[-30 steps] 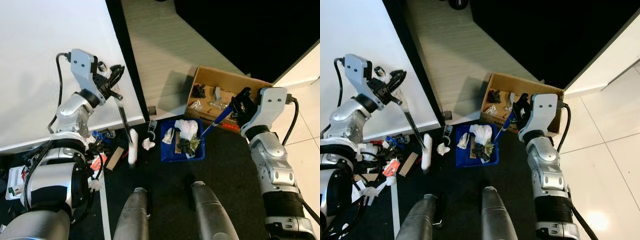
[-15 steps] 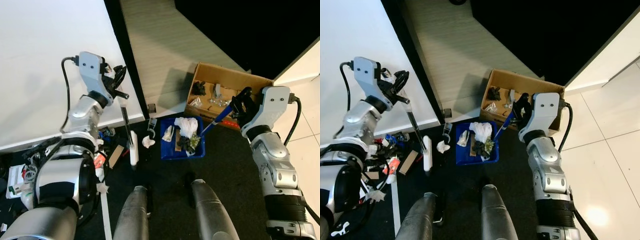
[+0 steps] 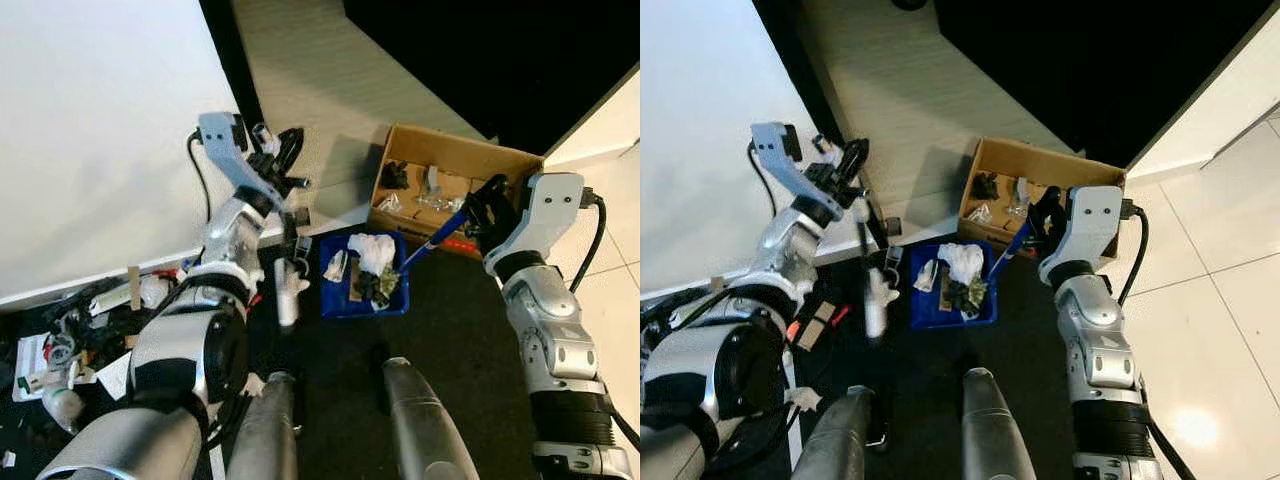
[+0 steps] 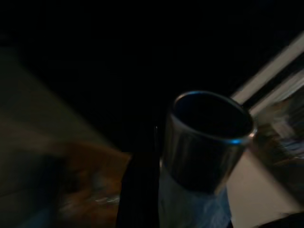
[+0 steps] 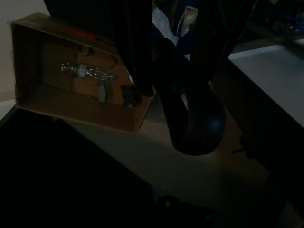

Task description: Sweep floor

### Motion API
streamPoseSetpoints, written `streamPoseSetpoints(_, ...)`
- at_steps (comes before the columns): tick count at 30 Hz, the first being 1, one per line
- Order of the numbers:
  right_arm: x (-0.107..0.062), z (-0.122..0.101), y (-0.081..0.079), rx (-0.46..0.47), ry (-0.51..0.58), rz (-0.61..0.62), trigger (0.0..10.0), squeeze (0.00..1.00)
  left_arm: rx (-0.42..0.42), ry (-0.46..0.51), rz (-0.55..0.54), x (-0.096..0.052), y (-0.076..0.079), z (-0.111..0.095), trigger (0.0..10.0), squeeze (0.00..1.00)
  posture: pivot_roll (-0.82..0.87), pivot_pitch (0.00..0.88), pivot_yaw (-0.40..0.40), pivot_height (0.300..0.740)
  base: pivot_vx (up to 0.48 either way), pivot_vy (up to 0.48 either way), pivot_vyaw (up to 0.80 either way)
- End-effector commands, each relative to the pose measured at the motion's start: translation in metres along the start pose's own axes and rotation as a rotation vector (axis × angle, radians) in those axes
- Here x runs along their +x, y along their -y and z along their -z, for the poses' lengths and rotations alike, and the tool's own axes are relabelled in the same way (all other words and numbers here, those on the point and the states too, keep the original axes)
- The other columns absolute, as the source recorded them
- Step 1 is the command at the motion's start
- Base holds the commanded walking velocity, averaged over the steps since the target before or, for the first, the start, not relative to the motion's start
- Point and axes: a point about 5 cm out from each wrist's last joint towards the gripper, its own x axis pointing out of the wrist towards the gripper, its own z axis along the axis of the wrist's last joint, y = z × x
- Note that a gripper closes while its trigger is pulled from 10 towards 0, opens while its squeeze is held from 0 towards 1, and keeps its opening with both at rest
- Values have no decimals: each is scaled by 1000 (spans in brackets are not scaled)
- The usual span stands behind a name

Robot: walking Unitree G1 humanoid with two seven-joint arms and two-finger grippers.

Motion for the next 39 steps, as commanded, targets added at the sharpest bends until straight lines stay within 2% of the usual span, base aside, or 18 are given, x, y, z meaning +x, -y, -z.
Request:
streamPoseSetpoints(1,-4,15,-1,44,-61,-1,10000,0,-109,15,118,7,14,5,10000,0,-291,375,65,740,0,0,0)
streamPoseSetpoints(3,-4,15,-1,44,-61,-1,10000,0,-109,15,118,7,14,5,10000,0,-291,375,65,740,0,0,0)
streamPoseSetpoints(6,-2,16,-3,50,-59,-2,10000,0,-183,-36,261,5,23,12,10000,0,-271,361,73,740,0,0,0)
streamPoseSetpoints(9,-1,16,-3,53,-56,-2,10000,0,-185,-61,323,2,24,12,10000,0,-265,357,75,740,0,0,0)
streamPoseSetpoints(12,0,16,-3,58,-54,-1,10000,0,-95,-71,378,-1,19,-4,10000,0,-245,352,81,740,0,0,0)
streamPoseSetpoints(13,0,16,-3,58,-54,-1,10000,0,-95,-71,378,-1,19,-4,10000,0,-245,352,81,740,0,0,0)
streamPoseSetpoints(14,1,17,-3,59,-56,-1,10000,0,-40,-73,400,-2,16,-14,10000,0,-239,349,83,740,0,0,0)
streamPoseSetpoints(15,1,17,-3,59,-56,-1,10000,0,-40,-73,400,-2,16,-14,10000,0,-239,349,83,740,0,0,0)
streamPoseSetpoints(17,1,19,-5,65,-59,-4,10000,0,118,-69,421,-5,9,-41,10000,0,-218,345,85,740,0,0,0)
streamPoseSetpoints(18,1,19,-5,65,-59,-4,10000,0,118,-69,421,-5,9,-41,10000,0,-218,345,85,740,0,0,0)
streamPoseSetpoints(19,1,20,-6,68,-61,-6,10000,0,188,-71,423,-8,5,-53,10000,0,-206,344,87,740,0,0,0)
streamPoseSetpoints(21,1,22,-7,72,-64,-11,10000,0,315,-81,403,-14,-2,-70,10000,0,-206,344,87,740,0,0,0)
streamPoseSetpoints(22,1,22,-7,72,-64,-11,10000,0,315,-81,403,-14,-2,-70,10000,0,-206,344,87,740,0,0,0)
streamPoseSetpoints(25,3,23,-9,75,-66,-18,10000,0,399,-99,362,-23,-12,-83,10000,0,-190,346,79,740,0,0,0)
streamPoseSetpoints(30,3,23,-10,76,-67,-26,10000,0,474,-139,298,-34,-23,-85,10000,0,-187,353,73,740,0,0,0)
streamPoseSetpoints(32,3,23,-10,75,-68,-27,10000,0,484,-158,251,-39,-29,-81,10000,0,-189,359,70,740,0,0,0)
streamPoseSetpoints(35,2,23,-9,71,-71,-29,10000,0,475,-231,101,-60,-46,-55,10000,0,-207,375,60,740,0,0,0)
streamPoseSetpoints(39,0,23,-8,67,-72,-29,10000,0,461,-245,40,-66,-50,-44,10000,0,-219,380,56,740,0,0,0)
